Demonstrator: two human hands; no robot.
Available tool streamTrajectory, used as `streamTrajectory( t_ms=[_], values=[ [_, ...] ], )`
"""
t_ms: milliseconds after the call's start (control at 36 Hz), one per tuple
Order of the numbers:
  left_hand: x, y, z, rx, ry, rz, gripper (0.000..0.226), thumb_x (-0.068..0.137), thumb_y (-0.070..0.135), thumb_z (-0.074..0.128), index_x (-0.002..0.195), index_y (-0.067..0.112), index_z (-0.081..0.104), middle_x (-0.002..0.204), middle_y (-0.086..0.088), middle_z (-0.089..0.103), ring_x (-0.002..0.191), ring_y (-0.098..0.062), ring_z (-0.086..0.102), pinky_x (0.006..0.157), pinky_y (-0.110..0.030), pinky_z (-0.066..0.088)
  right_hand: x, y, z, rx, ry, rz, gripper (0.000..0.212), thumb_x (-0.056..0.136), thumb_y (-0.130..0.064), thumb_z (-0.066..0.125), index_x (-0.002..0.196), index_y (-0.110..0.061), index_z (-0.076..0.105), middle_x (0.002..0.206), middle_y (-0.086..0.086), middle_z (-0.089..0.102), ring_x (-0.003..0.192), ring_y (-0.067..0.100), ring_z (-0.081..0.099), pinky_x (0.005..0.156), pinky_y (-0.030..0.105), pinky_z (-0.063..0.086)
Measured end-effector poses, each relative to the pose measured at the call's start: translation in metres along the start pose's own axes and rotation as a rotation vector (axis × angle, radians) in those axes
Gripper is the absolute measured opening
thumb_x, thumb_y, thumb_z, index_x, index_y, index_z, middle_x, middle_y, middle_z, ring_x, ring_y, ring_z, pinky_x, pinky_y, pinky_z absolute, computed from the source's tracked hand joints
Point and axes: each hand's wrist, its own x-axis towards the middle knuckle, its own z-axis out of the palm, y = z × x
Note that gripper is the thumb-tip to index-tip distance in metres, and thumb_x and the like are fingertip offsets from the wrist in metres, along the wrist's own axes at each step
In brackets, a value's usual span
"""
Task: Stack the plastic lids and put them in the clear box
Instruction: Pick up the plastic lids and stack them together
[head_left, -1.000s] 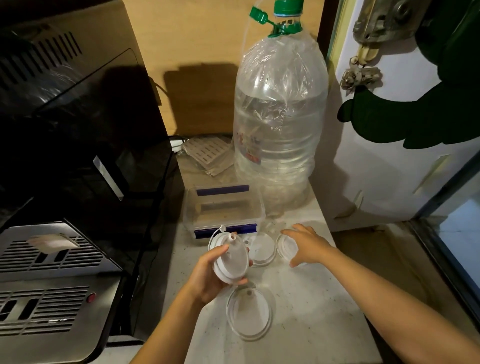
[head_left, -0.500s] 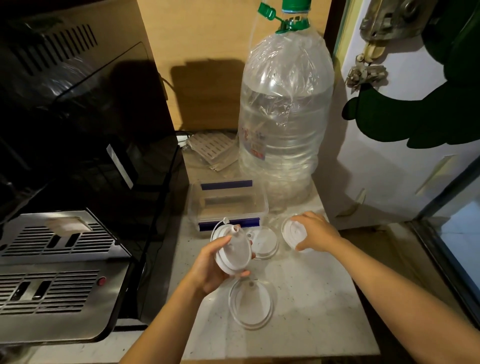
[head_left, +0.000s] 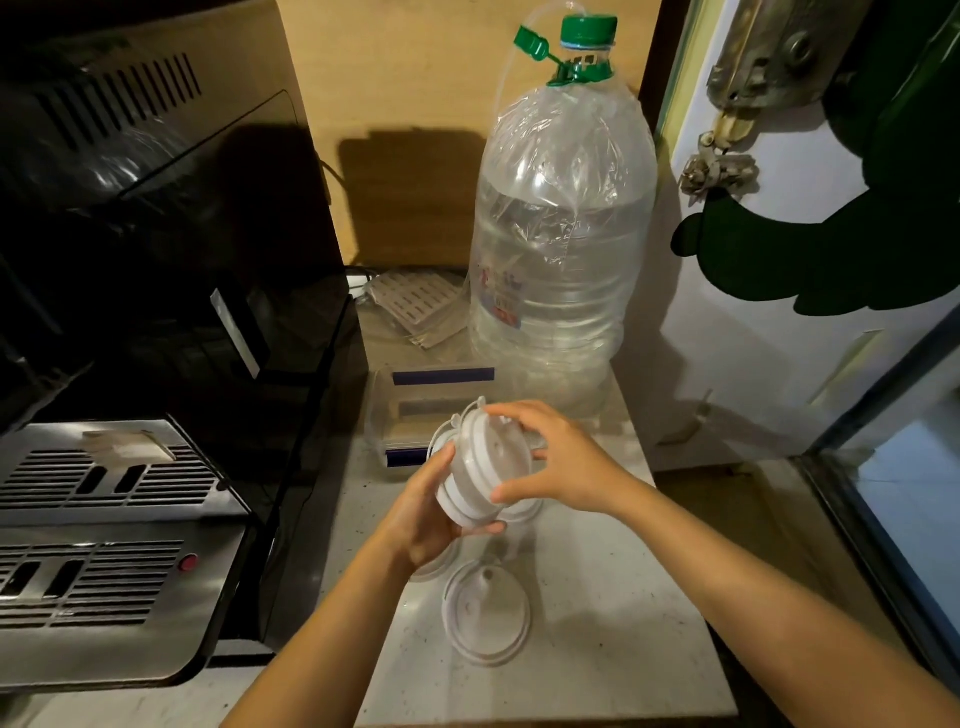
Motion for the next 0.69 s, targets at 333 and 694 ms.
streamTrajectory(
  t_ms=[333,694],
  values=[
    [-0.002,0.005,0.004,0.007,-0.022,0.002,0.085,0.031,0.060,0.083,0.104,0.022,0.061,0.089,-0.004,0.075,0.083,-0.022,0.071,0.057,-0.036,0.060,0.001,-0.005,0.014,-0.089,-0.047,-0.060,0.081,0.064,-0.022,0.082,0.132,-0.031,0.041,0.135,-0.008,0.038,0.117,0.007,0.037,0.097,0.027,0.040],
    [-0.002,0.005,0.001,0.097,-0.030,0.030,0.073,0.036,0.053,0.082,0.098,0.019,0.064,0.084,-0.004,0.073,0.078,-0.019,0.069,0.057,-0.033,0.057,0.001,0.004,0.029,-0.141,-0.001,-0.109,0.082,0.066,-0.026,0.080,0.135,-0.031,0.036,0.140,-0.005,0.034,0.127,0.014,0.034,0.104,0.034,0.038]
  ],
)
